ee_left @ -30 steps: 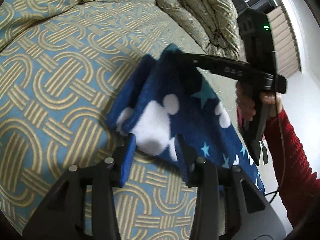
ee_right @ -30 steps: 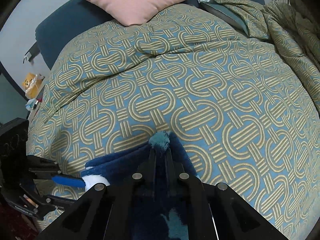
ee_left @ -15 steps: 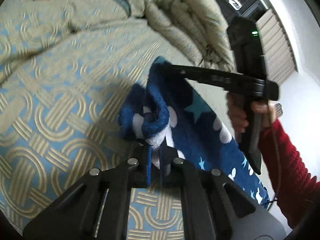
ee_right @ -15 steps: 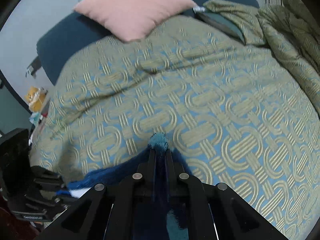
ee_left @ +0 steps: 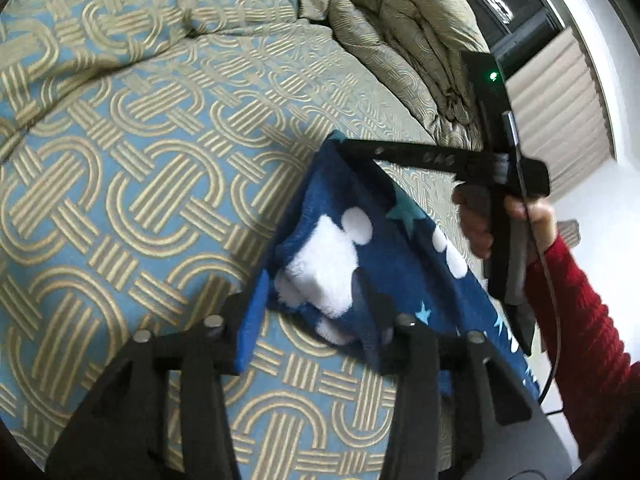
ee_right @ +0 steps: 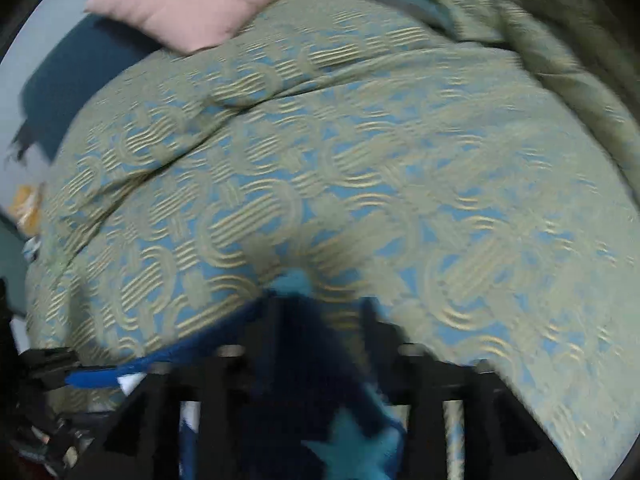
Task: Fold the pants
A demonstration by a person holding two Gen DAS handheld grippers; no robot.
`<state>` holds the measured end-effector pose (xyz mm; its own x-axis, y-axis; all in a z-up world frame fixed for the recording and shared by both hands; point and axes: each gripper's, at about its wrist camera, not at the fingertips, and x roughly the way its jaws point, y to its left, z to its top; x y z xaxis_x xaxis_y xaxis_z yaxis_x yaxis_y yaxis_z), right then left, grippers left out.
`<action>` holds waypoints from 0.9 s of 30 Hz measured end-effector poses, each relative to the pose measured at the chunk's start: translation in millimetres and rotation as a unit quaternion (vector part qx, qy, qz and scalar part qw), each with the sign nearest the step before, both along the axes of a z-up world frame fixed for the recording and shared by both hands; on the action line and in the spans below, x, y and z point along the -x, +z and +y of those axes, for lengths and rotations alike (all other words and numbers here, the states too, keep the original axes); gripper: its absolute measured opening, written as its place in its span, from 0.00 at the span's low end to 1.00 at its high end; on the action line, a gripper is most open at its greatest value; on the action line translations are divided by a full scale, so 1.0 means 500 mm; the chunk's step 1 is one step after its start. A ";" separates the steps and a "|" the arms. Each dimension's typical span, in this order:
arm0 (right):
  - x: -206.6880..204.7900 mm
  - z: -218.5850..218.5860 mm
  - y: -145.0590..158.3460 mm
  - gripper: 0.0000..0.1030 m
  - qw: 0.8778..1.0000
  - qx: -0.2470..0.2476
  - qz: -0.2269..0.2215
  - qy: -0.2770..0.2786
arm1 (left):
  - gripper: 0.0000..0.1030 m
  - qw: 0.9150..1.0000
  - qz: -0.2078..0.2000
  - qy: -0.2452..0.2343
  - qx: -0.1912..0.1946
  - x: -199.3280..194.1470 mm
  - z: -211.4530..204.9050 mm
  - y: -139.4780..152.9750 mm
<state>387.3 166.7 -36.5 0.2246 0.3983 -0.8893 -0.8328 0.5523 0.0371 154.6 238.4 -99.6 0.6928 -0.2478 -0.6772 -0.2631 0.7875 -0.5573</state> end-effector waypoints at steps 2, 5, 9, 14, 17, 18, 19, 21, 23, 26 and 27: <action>0.002 -0.034 0.034 0.54 1.000 -0.017 -0.008 -0.023 | 0.50 1.000 0.014 -0.007 0.004 0.006 -0.009 -0.002; 0.017 -0.095 0.064 0.56 0.997 -0.031 0.015 -0.066 | 0.51 0.999 0.036 -0.020 0.025 0.019 -0.022 -0.016; 0.059 -0.186 0.057 0.57 0.989 -0.025 0.062 -0.134 | 0.51 0.995 0.072 -0.020 0.070 0.011 -0.029 -0.056; 0.138 -0.331 0.019 0.57 0.964 -0.062 0.120 -0.229 | 0.51 0.990 0.050 -0.009 0.132 -0.018 -0.008 -0.063; 0.184 -0.445 -0.013 0.57 0.929 -0.107 0.165 -0.314 | 0.26 0.992 0.048 0.010 0.116 -0.042 -0.003 -0.065; 0.199 -0.475 -0.022 0.57 0.918 -0.118 0.174 -0.337 | 0.18 0.993 0.051 0.011 0.103 -0.051 -0.003 -0.065; 0.209 -0.494 -0.025 0.57 0.911 -0.122 0.177 -0.352 | 0.16 0.993 0.053 0.011 0.102 -0.055 -0.005 -0.063; 0.247 -0.543 -0.026 0.57 0.897 -0.130 0.164 -0.390 | 0.16 0.997 0.037 0.011 0.072 -0.049 -0.020 -0.038; 0.275 -0.575 -0.019 0.57 0.892 -0.122 0.141 -0.413 | 0.16 0.999 0.025 0.006 0.030 -0.048 -0.039 -0.011; 0.288 -0.603 -0.028 0.58 0.889 -0.083 0.123 -0.434 | 0.16 1.000 0.011 0.001 0.006 -0.053 -0.050 0.028; 0.287 -0.606 -0.042 0.58 0.887 -0.070 0.125 -0.439 | 0.16 1.000 0.008 0.001 0.005 -0.057 -0.051 0.037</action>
